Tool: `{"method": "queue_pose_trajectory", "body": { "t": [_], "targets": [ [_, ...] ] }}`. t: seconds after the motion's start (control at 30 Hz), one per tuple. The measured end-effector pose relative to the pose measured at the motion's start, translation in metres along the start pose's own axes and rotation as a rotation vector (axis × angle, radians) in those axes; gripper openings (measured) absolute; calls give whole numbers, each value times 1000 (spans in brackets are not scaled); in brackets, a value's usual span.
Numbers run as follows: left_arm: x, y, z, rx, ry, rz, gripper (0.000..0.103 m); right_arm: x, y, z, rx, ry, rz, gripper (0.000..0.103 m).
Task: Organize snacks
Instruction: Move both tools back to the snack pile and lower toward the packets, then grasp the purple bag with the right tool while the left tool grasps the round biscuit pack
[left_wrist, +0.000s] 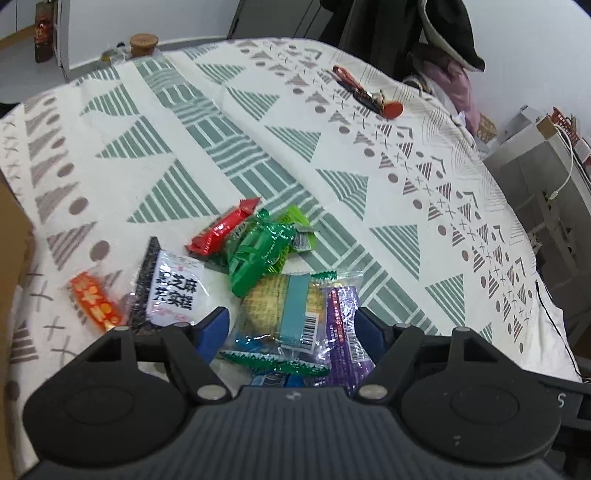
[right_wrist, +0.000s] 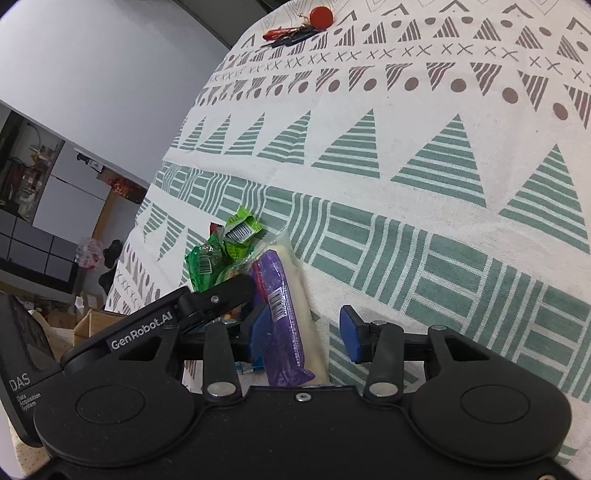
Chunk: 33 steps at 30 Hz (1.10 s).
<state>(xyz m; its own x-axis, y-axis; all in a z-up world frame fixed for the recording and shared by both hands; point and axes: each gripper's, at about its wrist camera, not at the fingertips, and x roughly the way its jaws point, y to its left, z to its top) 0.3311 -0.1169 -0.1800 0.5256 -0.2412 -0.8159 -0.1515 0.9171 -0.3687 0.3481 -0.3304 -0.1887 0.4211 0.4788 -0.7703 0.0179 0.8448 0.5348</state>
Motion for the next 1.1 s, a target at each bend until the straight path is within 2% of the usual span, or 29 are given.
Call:
{"method": "queue_pose_trajectory", "body": {
  "t": [0.13, 0.2, 0.23, 0.27, 0.67, 0.7, 0.73, 0.83, 1.1],
  "targets": [
    [9, -4, 2, 13, 4, 4, 72, 8, 3, 0, -26, 29, 1, 43],
    [12, -5, 3, 14, 20, 1, 55, 11, 6, -1, -43, 37, -5, 43],
    [15, -3, 3, 4, 46, 0, 49, 12, 8, -2, -53, 40, -11, 44],
    [16, -1, 3, -9, 55, 1, 47, 14, 10, -2, -60, 44, -15, 44],
    [-21, 13, 1, -36, -3, 30, 47, 29, 31, -13, -194, 80, -82, 52],
    [-25, 15, 1, -41, -9, 33, 47, 31, 33, -14, -208, 80, -88, 49],
    [-29, 17, 1, -46, -14, 35, 47, 31, 34, -16, -222, 81, -96, 35],
    [-41, 22, 0, -61, -27, 45, 47, 28, 37, -19, -237, 85, -94, 28],
    [-77, 35, -9, -81, -63, 66, 47, -2, 41, -22, -217, 14, -48, 21]
  ]
}}
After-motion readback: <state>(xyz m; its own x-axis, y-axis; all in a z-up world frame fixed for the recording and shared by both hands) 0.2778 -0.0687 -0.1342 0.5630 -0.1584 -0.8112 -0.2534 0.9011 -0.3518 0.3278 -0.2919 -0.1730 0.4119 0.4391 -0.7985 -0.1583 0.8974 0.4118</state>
